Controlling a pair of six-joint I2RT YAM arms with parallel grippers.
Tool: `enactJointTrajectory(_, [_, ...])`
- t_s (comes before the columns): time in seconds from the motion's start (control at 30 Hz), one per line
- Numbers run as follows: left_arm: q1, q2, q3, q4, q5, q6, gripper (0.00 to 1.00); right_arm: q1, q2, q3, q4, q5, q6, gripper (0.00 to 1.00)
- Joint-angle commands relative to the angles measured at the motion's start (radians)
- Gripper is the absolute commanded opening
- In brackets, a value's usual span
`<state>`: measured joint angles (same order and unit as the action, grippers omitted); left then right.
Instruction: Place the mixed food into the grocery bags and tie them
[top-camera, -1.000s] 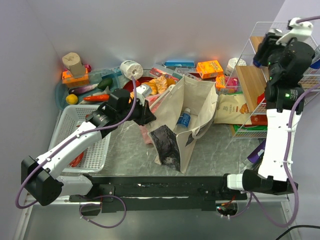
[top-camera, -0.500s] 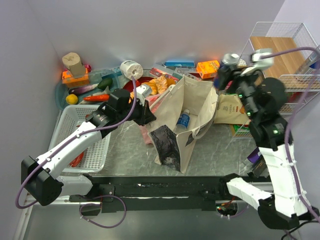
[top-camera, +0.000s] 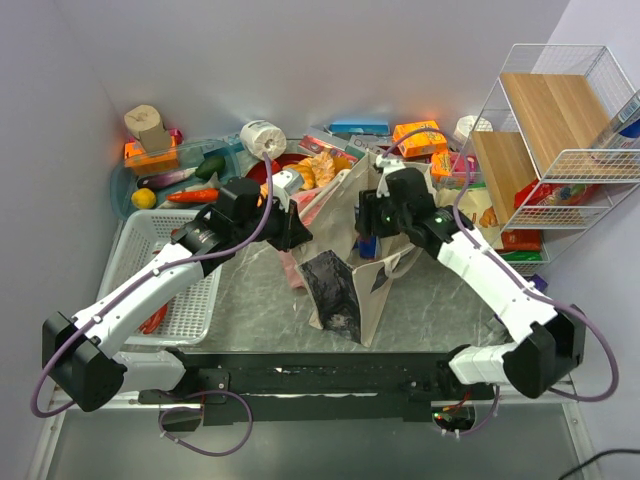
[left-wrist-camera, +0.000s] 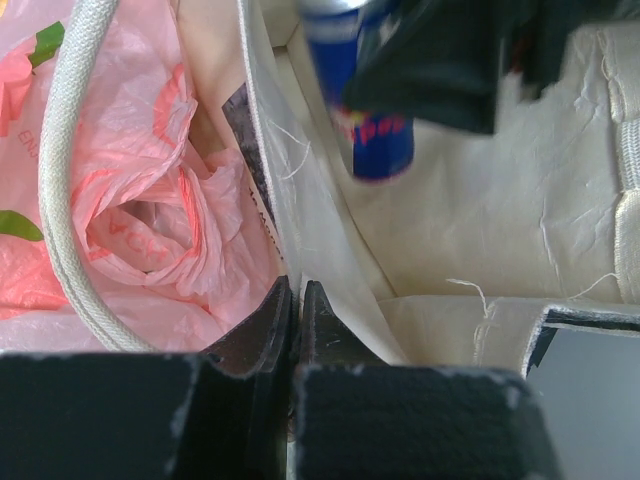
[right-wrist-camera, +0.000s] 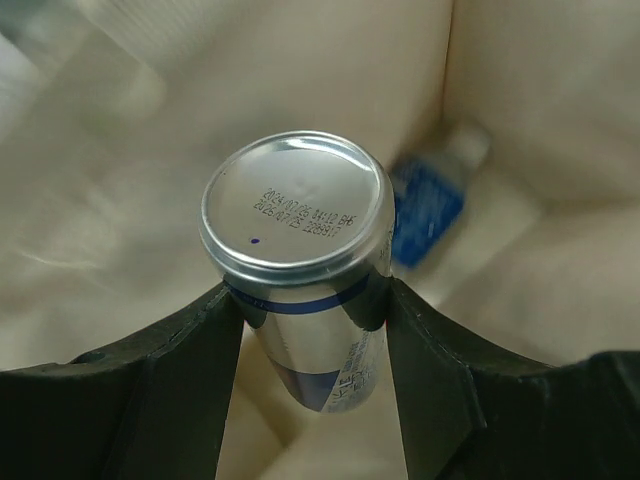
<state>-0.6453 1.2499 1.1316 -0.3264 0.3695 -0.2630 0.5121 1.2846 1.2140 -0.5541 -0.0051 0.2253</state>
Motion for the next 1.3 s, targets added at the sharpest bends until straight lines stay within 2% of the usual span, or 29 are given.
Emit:
enactJointTrajectory(0.0, [-0.005, -0.029, -0.001, 0.029, 0.019, 0.019, 0.01, 0.012, 0.022, 0.024, -0.01, -0.058, 0.075, 0.41])
enactJointTrajectory(0.07, [-0.004, -0.032, -0.004, 0.032, 0.023, 0.019, 0.01, 0.025, 0.033, 0.007, -0.029, -0.047, 0.085, 0.41])
enactJointTrajectory(0.17, [-0.004, -0.035, -0.001, 0.026, 0.013, 0.022, 0.01, 0.029, 0.041, -0.018, -0.036, -0.03, 0.097, 0.47])
enactJointTrajectory(0.2, [-0.004, -0.04, -0.001, 0.026, 0.009, 0.024, 0.01, 0.029, 0.047, -0.018, -0.043, -0.021, 0.092, 0.57])
enactJointTrajectory(0.27, [-0.004, -0.04, -0.004, 0.029, 0.008, 0.025, 0.01, 0.031, 0.059, 0.004, -0.075, -0.003, 0.088, 0.64])
enactJointTrajectory(0.33, [-0.005, -0.041, -0.003, 0.026, 0.006, 0.025, 0.01, 0.04, 0.079, 0.028, -0.095, 0.028, 0.068, 0.87])
enactJointTrajectory(0.37, [-0.004, -0.04, -0.001, 0.026, 0.006, 0.025, 0.01, 0.043, 0.081, 0.033, -0.102, 0.033, 0.062, 0.91])
enactJointTrajectory(0.5, [-0.005, -0.041, -0.003, 0.027, 0.005, 0.025, 0.01, 0.063, 0.041, 0.03, -0.078, 0.053, 0.025, 0.93])
enactJointTrajectory(0.6, [-0.005, -0.041, -0.004, 0.027, 0.0, 0.025, 0.01, 0.068, -0.027, 0.042, -0.073, 0.047, 0.006, 0.87])
enactJointTrajectory(0.7, [-0.005, -0.04, -0.004, 0.026, -0.003, 0.025, 0.01, 0.077, -0.125, 0.082, -0.081, 0.073, -0.02, 0.86])
enactJointTrajectory(0.83, [-0.004, -0.037, -0.003, 0.027, 0.002, 0.024, 0.01, 0.069, -0.234, 0.182, -0.114, 0.233, -0.078, 0.91])
enactJointTrajectory(0.9, [-0.004, -0.037, -0.003, 0.027, 0.005, 0.024, 0.01, -0.013, -0.248, 0.284, -0.147, 0.319, -0.11, 0.92])
enactJointTrajectory(0.97, [-0.005, -0.038, -0.003, 0.026, 0.006, 0.024, 0.01, -0.13, -0.245, 0.349, -0.177, 0.262, -0.133, 0.91])
enactJointTrajectory(1.0, [-0.005, -0.038, -0.003, 0.026, 0.006, 0.025, 0.01, -0.238, -0.239, 0.408, -0.182, 0.299, -0.142, 0.91])
enactJointTrajectory(1.1, [-0.004, -0.041, -0.003, 0.026, -0.001, 0.027, 0.01, -0.351, -0.2, 0.536, -0.205, 0.43, -0.191, 0.92])
enactJointTrajectory(1.27, [-0.004, -0.037, -0.003, 0.024, 0.005, 0.027, 0.01, -0.437, -0.144, 0.636, -0.13, 0.491, -0.319, 0.94])
